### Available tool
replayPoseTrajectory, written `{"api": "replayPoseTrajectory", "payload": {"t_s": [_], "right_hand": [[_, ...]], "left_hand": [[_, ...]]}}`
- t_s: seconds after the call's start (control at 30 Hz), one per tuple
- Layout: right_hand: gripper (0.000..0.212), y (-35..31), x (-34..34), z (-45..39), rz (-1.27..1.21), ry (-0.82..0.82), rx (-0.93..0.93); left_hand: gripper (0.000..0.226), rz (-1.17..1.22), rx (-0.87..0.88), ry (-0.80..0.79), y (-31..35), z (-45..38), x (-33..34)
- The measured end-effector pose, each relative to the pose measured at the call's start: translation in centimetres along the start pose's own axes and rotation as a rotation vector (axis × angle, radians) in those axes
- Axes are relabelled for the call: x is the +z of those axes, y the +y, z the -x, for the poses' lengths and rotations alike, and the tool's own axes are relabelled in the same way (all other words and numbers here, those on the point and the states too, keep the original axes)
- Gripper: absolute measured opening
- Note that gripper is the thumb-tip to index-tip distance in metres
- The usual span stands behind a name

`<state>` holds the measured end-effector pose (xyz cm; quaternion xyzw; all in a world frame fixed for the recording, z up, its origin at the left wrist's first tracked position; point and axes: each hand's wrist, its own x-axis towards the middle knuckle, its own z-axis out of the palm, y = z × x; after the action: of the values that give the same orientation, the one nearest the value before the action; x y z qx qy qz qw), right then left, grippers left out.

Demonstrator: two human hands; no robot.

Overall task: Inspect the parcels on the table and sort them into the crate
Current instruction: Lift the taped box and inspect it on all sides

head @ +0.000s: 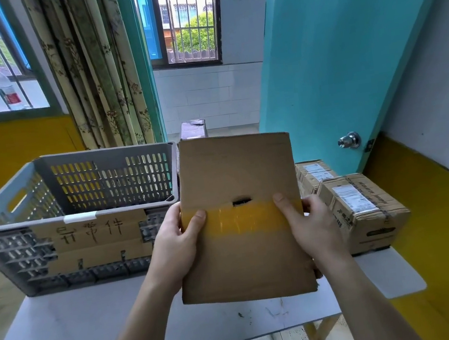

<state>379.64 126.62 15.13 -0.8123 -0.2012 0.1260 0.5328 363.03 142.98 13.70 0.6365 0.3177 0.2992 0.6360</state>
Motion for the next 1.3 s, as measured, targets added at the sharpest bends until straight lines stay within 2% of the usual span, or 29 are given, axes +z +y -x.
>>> {"api": "replayPoseTrajectory", "payload": {"t_s": [0.13,0.23,0.33,0.5,0.63,0.7,0.77,0.93,1.2,1.3], "right_hand": [[0.05,-0.3,0.1,0.1,0.055,0.035,-0.054],[0.046,0.0,0.1,0.6,0.037,0.033,-0.096],[0.042,-0.6,0.5,1.0,0.082,0.033,-0.141],[0.074,-1.3,1.5,0.9,0.144,0.013,-0.07],[0.116,-1.6,2.7,1.3,0.28,0.067,-0.01],[0.122,-1.8,3.3,1.3,0.348,0.079,0.025],[0.122,-1.8,3.7,1.2,0.35,0.105,0.043],[0.114,-1.7,3.8,1.0,0.356,0.174,0.05],[0.098,-1.4,3.2,1.2,0.301,0.086,-0.02],[0.106,-1.5,3.6,1.5,0.324,0.108,-0.038]], "left_hand": [[0.031,-0.016,0.029,0.022,0.2,-0.1,-0.2],[0.049,-0.072,0.025,0.015,0.8,-0.4,-0.1],[0.042,-0.099,0.031,0.021,0.2,-0.2,-0.1],[0.018,-0.028,0.042,0.049,-0.6,0.2,1.0],[0.039,-0.029,0.041,0.056,-0.9,0.9,1.8],[0.032,-0.053,0.067,0.072,-0.9,1.2,2.0],[0.029,-0.094,0.098,0.081,-0.7,1.5,2.4],[0.035,-0.132,0.11,0.063,-0.8,1.9,2.8],[0.029,-0.122,0.094,0.075,-0.7,1.7,2.1],[0.029,-0.119,0.095,0.076,-0.8,1.8,2.0]]}}
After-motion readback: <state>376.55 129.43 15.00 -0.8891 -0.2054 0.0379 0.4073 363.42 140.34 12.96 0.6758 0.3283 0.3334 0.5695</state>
